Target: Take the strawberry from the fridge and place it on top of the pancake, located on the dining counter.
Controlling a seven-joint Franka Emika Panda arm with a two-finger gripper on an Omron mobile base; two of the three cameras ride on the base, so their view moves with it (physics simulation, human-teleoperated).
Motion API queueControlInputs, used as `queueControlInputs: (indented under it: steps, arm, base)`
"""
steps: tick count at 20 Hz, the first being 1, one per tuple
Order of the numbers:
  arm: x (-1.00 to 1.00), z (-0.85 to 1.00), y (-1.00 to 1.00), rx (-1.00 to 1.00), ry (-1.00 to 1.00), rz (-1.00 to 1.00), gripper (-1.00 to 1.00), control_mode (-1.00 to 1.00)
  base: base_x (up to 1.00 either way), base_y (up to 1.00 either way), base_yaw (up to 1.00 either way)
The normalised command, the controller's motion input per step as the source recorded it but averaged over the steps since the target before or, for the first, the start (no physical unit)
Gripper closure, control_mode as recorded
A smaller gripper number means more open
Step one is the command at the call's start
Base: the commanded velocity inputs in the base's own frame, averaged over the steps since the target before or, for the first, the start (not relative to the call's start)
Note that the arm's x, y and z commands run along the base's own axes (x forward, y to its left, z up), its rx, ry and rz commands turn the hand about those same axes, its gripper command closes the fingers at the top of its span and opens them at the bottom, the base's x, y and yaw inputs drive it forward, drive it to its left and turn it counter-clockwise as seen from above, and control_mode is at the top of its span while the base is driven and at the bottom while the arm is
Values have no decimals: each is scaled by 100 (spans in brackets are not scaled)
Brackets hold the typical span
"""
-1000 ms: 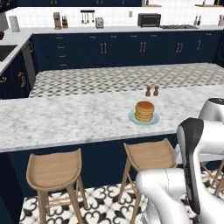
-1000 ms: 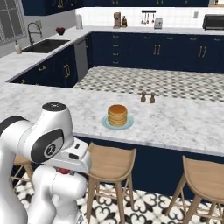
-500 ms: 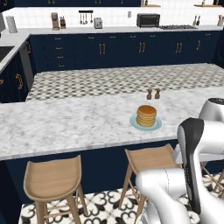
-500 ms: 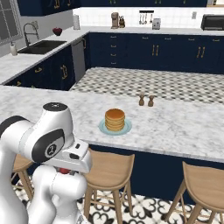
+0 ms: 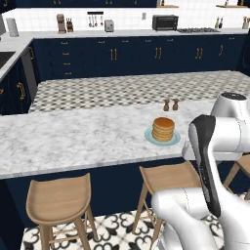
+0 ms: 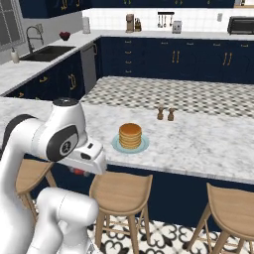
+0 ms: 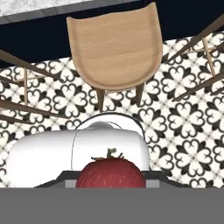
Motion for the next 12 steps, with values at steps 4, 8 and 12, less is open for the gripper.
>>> queueControlInputs:
  steps: [4,8,12]
  arm:
    - [99,62,0,-1,-8,-3,100,-100]
    - [100,46,-3,-2,-5,-1,100,-100]
    - [100,42,-5,0,0,0,100,-100]
  base:
    - [0,0,0]
    - [0,0,0]
    - [0,0,0]
